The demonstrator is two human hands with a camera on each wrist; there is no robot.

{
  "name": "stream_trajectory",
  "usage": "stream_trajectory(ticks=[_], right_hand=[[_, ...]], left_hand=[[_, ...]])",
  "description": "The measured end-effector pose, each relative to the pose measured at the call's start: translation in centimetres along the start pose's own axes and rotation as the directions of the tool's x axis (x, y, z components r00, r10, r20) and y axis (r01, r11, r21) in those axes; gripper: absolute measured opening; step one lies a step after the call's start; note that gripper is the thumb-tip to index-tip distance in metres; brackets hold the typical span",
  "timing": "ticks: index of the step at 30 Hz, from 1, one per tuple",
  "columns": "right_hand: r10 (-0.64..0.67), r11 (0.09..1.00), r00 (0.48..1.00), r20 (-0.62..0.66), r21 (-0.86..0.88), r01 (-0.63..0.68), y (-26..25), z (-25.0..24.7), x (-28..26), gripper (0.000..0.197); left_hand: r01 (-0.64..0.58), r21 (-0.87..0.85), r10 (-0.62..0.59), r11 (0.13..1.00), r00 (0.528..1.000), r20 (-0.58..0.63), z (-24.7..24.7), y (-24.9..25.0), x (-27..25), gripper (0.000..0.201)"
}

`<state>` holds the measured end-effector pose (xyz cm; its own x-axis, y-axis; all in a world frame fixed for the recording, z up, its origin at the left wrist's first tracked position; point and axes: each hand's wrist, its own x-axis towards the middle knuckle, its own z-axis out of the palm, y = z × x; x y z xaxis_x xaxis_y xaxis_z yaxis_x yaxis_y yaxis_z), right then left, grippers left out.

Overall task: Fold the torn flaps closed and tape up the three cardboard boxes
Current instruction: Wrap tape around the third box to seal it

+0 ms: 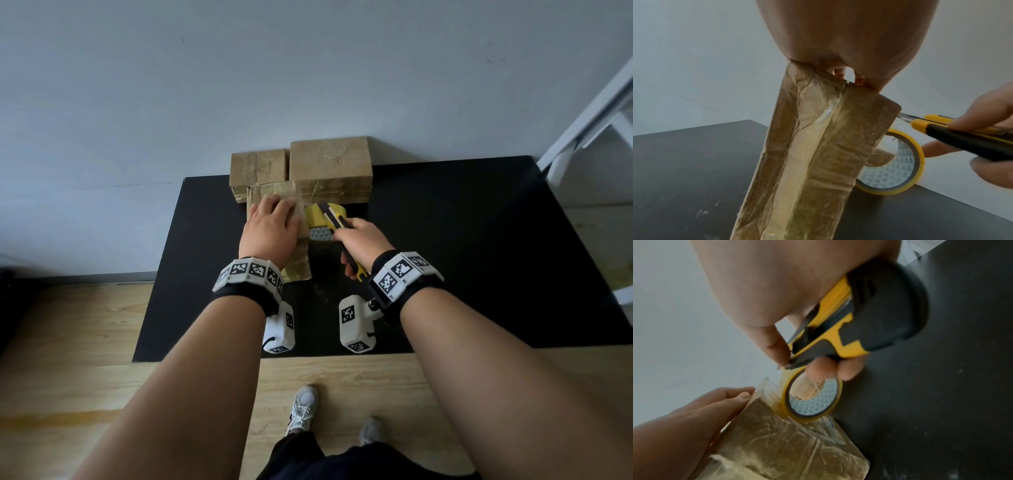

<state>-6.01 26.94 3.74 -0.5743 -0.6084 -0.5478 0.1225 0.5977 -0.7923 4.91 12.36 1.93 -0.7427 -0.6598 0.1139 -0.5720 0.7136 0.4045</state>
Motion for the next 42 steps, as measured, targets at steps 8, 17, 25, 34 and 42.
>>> stream_trajectory(ticks=[8, 17, 25, 34, 42], right_hand=[[0.142, 0.984, 0.961, -0.237, -0.074, -0.163, 2.9, -1.2, 3.1, 0.037], [0.318, 0.689, 0.898, -0.304, -0.576, -0.439, 8.0, -2.1, 4.7, 0.057], [0.255, 0.610, 0.931, -0.260, -0.704, -0.364, 10.2, -1.8, 5.8, 0.067], [0.196, 0.646, 0.944, -0.263, -0.690, -0.327, 10.0, -1.6, 6.0, 0.063], [-0.248, 0.926, 0.913, -0.324, -0.355, 0.126, 0.1, -1.7, 5.9, 0.042]], left_hand=[[0.007, 0.006, -0.007, 1.000, 0.998, -0.069, 0.2, 0.3, -0.4, 0.036], [0.005, 0.027, -0.002, 1.000, 0.994, -0.110, 0.5, 0.3, -0.5, 0.036], [-0.003, 0.032, 0.008, 0.999, 0.991, -0.134, 0.7, 0.1, -0.2, 0.035], [0.000, 0.031, 0.004, 1.000, 0.991, -0.137, 0.7, 0.1, -0.2, 0.035], [0.023, 0.011, -0.022, 1.000, 0.995, -0.101, 0.3, 0.4, -0.4, 0.036]])
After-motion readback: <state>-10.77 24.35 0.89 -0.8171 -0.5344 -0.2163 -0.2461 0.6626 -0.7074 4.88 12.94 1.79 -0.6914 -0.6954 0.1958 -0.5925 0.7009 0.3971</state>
